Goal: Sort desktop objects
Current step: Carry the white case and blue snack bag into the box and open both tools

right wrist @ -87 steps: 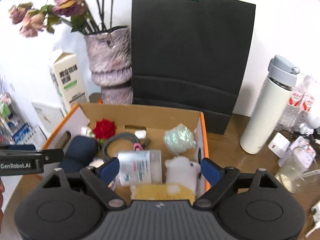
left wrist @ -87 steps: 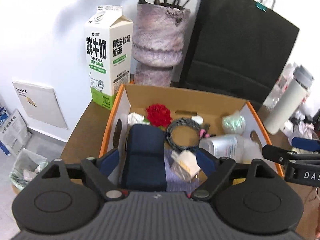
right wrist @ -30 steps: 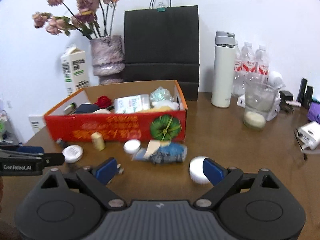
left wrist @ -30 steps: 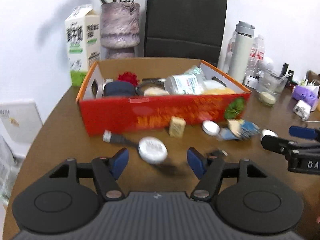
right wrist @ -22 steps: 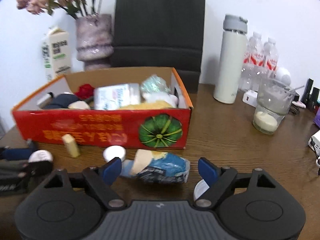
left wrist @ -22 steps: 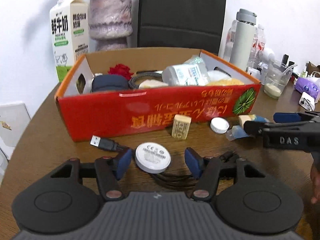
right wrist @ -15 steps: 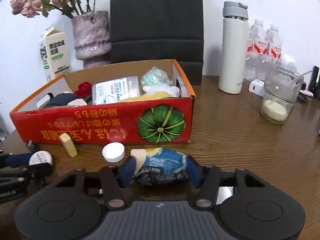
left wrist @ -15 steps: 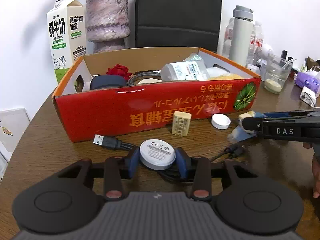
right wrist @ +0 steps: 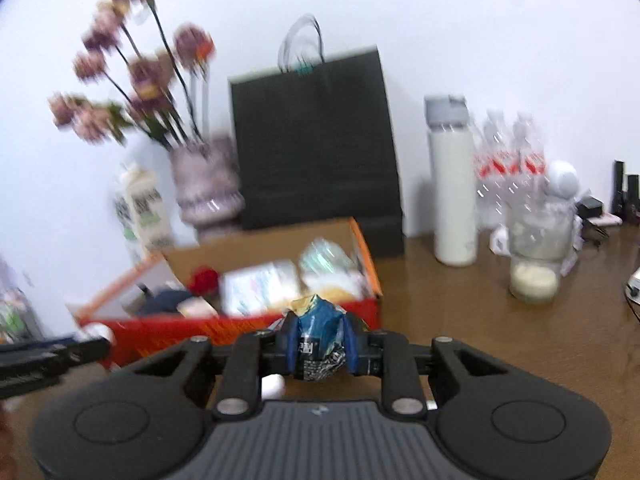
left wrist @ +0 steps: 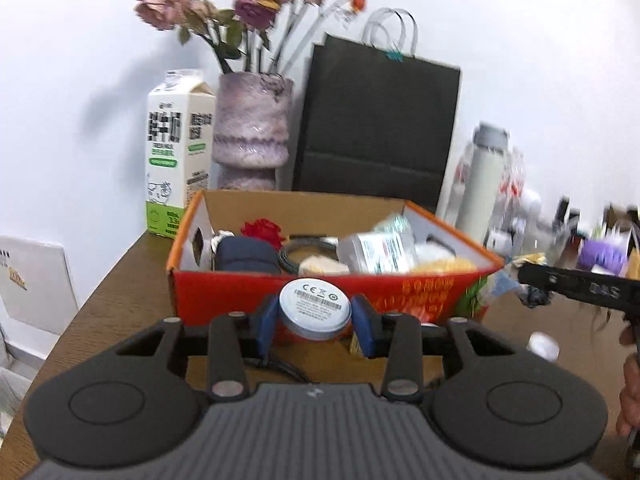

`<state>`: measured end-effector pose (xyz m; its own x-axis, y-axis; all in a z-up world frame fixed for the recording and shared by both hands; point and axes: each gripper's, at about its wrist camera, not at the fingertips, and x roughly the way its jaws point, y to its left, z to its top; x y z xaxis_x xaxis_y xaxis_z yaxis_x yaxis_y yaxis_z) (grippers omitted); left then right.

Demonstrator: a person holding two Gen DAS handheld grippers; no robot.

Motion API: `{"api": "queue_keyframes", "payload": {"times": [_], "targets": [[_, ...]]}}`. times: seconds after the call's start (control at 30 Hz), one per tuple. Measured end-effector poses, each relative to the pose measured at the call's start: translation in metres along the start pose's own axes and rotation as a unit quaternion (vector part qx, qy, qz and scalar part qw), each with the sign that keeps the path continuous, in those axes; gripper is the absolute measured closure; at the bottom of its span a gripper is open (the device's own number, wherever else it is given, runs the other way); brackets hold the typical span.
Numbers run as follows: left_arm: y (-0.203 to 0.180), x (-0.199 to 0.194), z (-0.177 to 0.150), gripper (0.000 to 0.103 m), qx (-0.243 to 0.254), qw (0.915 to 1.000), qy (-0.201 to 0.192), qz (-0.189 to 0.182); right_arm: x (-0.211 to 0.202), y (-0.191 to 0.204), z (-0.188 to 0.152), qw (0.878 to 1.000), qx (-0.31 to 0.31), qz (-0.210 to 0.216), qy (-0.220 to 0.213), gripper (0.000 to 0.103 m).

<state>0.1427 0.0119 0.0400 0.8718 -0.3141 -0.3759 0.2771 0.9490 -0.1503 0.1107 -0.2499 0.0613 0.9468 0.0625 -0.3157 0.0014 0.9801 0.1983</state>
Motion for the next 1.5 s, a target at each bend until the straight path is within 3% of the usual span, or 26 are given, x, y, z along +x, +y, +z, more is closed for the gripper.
{"api": "queue_keyframes", "payload": {"times": [0.13, 0.23, 0.4, 0.5, 0.63, 0.8, 0.87, 0.93, 1.0, 1.07, 1.13, 1.2, 1.27, 1.3, 1.37, 1.5], "targets": [[0.007, -0.003, 0.031, 0.062, -0.026, 0.9995, 0.0, 0.017, -0.008, 0.011, 0.029, 1.0, -0.004, 0.014, -0.019, 0.082], [0.007, 0.004, 0.061, 0.062, -0.018, 0.9996, -0.002, 0.023, -0.005, 0.022, 0.06, 0.999, -0.015, 0.017, -0.04, 0.082], [0.004, 0.055, 0.107, 0.062, -0.013, 0.9997, 0.005, 0.022, 0.036, 0.031, 0.108, 0.999, -0.014, 0.012, -0.049, 0.081], [0.004, 0.098, 0.114, 0.062, -0.028, 0.9992, 0.024, 0.015, 0.07, 0.029, 0.117, 0.999, 0.002, 0.01, -0.036, 0.081], [0.008, 0.151, 0.106, 0.062, -0.055, 0.9961, 0.068, -0.01, 0.129, 0.024, 0.118, 1.0, 0.007, 0.007, 0.013, 0.081], [0.0, 0.206, 0.104, 0.062, -0.035, 0.9906, 0.132, 0.001, 0.202, 0.024, 0.118, 0.996, -0.026, -0.011, 0.081, 0.081], [0.0, 0.218, 0.106, 0.062, -0.032, 0.9874, 0.154, 0.014, 0.229, 0.025, 0.115, 0.993, -0.026, 0.01, 0.116, 0.08], [-0.006, 0.221, 0.107, 0.062, -0.008, 0.9867, 0.162, 0.005, 0.251, 0.029, 0.107, 0.989, -0.037, -0.005, 0.145, 0.08], [-0.01, 0.222, 0.107, 0.057, 0.009, 0.9857, 0.168, 0.009, 0.268, 0.03, 0.098, 0.983, -0.046, -0.019, 0.179, 0.075], [-0.011, 0.23, 0.105, 0.041, 0.011, 0.9834, 0.181, 0.015, 0.276, 0.028, 0.091, 0.978, -0.037, -0.025, 0.201, 0.055], [-0.006, 0.231, 0.105, 0.039, 0.001, 0.9821, 0.187, 0.025, 0.275, 0.027, 0.089, 0.979, -0.034, -0.038, 0.197, 0.052], [0.004, 0.225, 0.11, 0.026, -0.031, 0.9831, 0.18, 0.01, 0.268, 0.024, 0.093, 0.981, -0.025, -0.043, 0.185, 0.045], [0.012, 0.218, 0.118, 0.022, -0.05, 0.9842, 0.17, 0.004, 0.26, 0.023, 0.099, 0.983, -0.02, -0.045, 0.175, 0.02], [0.014, 0.213, 0.123, 0.019, -0.05, 0.9855, 0.162, 0.007, 0.256, 0.023, 0.103, 0.984, -0.021, -0.045, 0.17, 0.016], [0.018, 0.208, 0.129, 0.008, -0.048, 0.9876, 0.148, 0.019, 0.246, 0.023, 0.108, 0.987, -0.022, -0.046, 0.155, 0.013], [0.02, 0.211, 0.127, 0.003, -0.041, 0.9855, 0.161, 0.035, 0.236, 0.024, 0.118, 0.987, -0.026, -0.049, 0.149, 0.012]]}}
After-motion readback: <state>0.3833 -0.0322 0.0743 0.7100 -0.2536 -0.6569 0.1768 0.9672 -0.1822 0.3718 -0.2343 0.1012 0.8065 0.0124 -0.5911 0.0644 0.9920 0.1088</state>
